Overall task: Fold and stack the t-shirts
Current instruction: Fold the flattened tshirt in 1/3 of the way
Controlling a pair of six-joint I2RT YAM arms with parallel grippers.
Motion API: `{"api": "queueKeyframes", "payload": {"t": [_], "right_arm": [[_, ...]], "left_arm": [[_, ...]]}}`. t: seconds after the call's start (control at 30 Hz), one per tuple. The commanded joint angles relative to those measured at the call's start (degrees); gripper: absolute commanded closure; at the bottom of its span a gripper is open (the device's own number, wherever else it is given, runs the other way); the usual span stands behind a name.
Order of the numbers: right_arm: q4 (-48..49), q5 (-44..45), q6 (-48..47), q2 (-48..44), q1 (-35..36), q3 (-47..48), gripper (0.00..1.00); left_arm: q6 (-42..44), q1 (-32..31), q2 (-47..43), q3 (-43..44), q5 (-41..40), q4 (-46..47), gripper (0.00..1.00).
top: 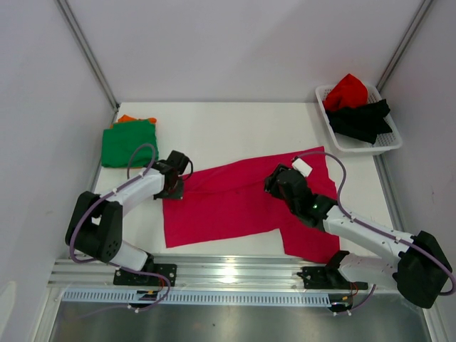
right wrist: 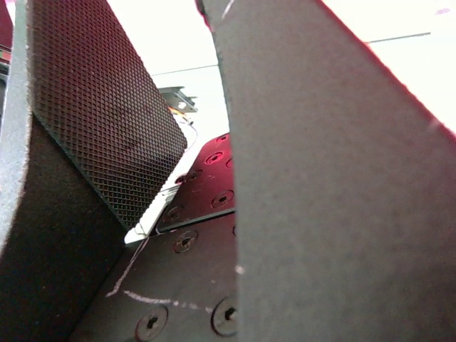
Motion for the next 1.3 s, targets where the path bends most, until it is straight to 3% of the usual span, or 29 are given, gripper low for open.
{"api": "queueKeyframes", "payload": {"t": [0.0, 0.37, 0.47, 0.67, 1.13, 1.27], "right_arm": [[1.0, 0.9, 0.7, -0.1, -0.2, 1.8, 0.52], [-0.4, 3.1, 1.2, -1.1, -0.4, 0.7, 0.53], [-0.1, 3.1, 0.9, -1.1, -0.5, 0.4, 0.53], [1.2, 2.4, 1.1, 0.4, -1.1, 0.8, 0.53], [0.5, 2.2, 1.9, 0.7, -1.6, 0.4, 0.53], [-6.4, 3.5, 13.5, 0.8, -4.7, 0.0, 0.52]], "left_arm": [[1.2, 0.2, -1.0, 1.0, -1.6, -2.7, 0.99], [8.8, 0.0, -0.7, 4.3, -1.9, -3.6, 0.99], [15.9, -2.1, -0.2, 7.7, -2.0, -2.0, 0.99], [21.1, -8.7, 4.3, 14.5, -4.9, -8.2, 0.99], [20.7, -9.3, 3.5, 15.6, -7.7, -11.9, 0.99], [18.2, -9.2, 2.2, 15.2, -11.4, -14.9, 0.99]]}}
